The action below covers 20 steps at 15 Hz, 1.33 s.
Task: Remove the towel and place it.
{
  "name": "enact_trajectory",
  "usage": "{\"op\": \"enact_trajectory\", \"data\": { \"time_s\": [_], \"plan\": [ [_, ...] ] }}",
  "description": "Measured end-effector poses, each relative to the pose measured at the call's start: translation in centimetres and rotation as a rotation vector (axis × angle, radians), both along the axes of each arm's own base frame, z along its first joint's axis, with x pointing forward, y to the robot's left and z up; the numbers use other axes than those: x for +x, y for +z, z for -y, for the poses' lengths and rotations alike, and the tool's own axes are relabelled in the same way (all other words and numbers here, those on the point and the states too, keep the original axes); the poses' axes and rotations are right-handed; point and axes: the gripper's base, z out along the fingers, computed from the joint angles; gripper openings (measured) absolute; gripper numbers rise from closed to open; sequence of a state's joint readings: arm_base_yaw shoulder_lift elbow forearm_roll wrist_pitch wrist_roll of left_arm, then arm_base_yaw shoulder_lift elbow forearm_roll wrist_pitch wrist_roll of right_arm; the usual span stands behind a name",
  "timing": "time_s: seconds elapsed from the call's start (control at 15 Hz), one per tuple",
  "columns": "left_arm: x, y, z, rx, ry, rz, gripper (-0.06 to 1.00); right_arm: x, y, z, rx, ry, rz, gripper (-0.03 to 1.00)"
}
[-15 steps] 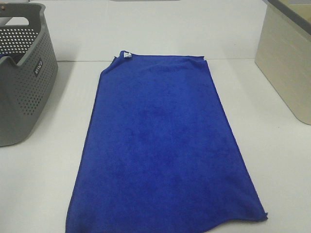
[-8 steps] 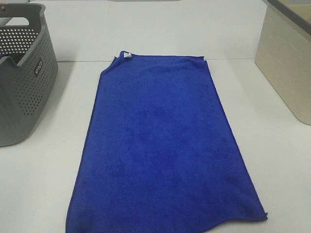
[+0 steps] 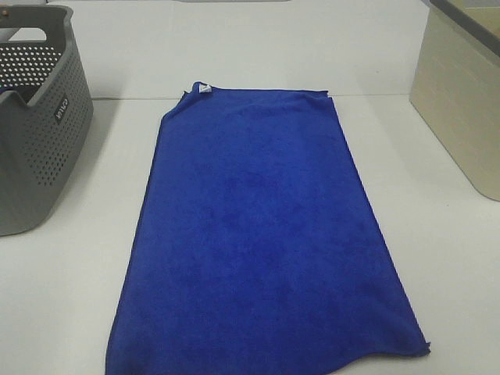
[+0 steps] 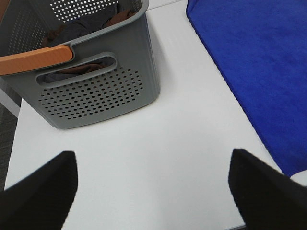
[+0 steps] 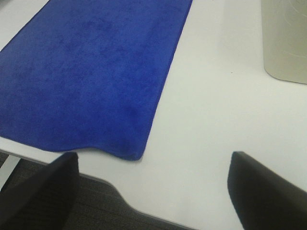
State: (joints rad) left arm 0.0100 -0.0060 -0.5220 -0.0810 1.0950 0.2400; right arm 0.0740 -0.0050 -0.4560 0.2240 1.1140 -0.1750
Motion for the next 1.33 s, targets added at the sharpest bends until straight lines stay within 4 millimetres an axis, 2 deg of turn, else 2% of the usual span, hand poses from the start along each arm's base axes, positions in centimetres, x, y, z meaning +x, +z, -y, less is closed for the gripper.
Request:
{"op": "enact_trajectory", "data": {
  "time_s": [0.53,1.33],
  "plan": [
    [0.09,0.11,0.19,-0.072,0.069,0.009,0.80,0.11,-0.04,-0.08,0.006,-0.049,-0.001,0.82],
    [0.09,0.12,0.18,-0.075,0.073,0.010,0.80,0.11,-0.04,-0.08,0.006,-0.049,-0.001,0.81]
  ]
}}
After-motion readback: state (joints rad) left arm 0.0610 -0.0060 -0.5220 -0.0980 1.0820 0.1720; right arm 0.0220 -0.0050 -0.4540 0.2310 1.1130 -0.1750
